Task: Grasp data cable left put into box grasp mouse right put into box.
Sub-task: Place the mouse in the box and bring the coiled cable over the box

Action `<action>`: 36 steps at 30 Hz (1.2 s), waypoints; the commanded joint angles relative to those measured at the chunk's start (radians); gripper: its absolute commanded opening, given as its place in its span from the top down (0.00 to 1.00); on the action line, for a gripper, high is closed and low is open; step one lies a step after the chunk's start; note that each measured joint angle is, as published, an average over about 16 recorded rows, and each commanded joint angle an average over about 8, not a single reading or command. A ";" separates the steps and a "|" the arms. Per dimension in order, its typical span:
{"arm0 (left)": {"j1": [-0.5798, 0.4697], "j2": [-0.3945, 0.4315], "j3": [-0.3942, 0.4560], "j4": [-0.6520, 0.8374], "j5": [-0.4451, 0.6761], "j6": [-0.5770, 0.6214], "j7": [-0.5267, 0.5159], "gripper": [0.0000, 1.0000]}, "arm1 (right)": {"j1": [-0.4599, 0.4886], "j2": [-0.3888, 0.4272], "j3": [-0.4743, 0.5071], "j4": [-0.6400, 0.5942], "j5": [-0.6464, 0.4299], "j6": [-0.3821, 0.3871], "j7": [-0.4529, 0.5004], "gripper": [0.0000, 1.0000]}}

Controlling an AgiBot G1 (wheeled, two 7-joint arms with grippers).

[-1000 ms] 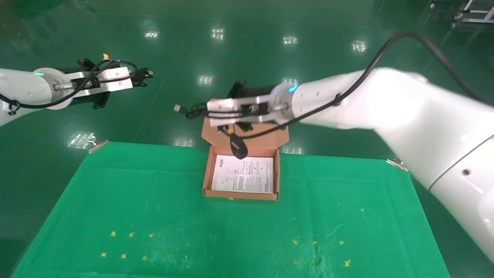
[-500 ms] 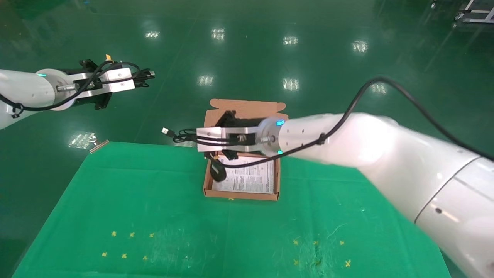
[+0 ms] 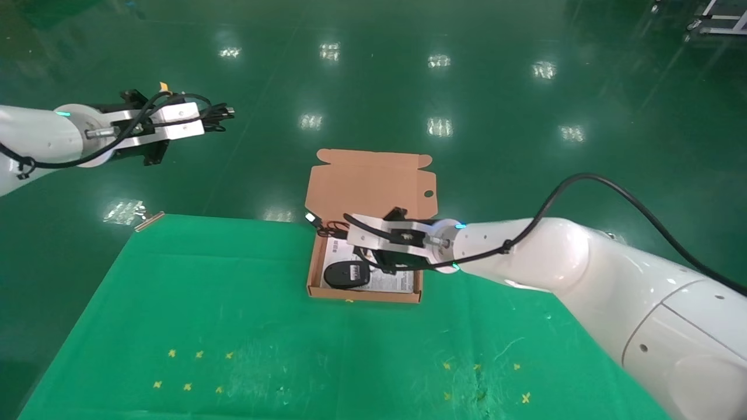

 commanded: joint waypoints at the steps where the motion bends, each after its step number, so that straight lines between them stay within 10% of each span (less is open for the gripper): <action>1: 0.000 0.000 0.000 -0.001 0.000 0.000 -0.001 1.00 | -0.008 0.000 -0.009 -0.010 0.011 0.000 0.013 0.41; 5: 0.000 0.000 0.000 -0.001 0.001 0.000 -0.001 1.00 | -0.012 0.000 -0.017 -0.018 0.021 -0.003 0.019 0.00; 21: 0.082 0.073 0.015 0.016 -0.068 -0.098 0.047 1.00 | 0.013 0.066 -0.022 0.058 0.010 0.012 0.036 0.00; 36: 0.202 0.245 0.071 0.191 -0.335 -0.323 0.303 1.00 | 0.109 0.298 -0.082 0.264 -0.102 0.011 0.165 0.00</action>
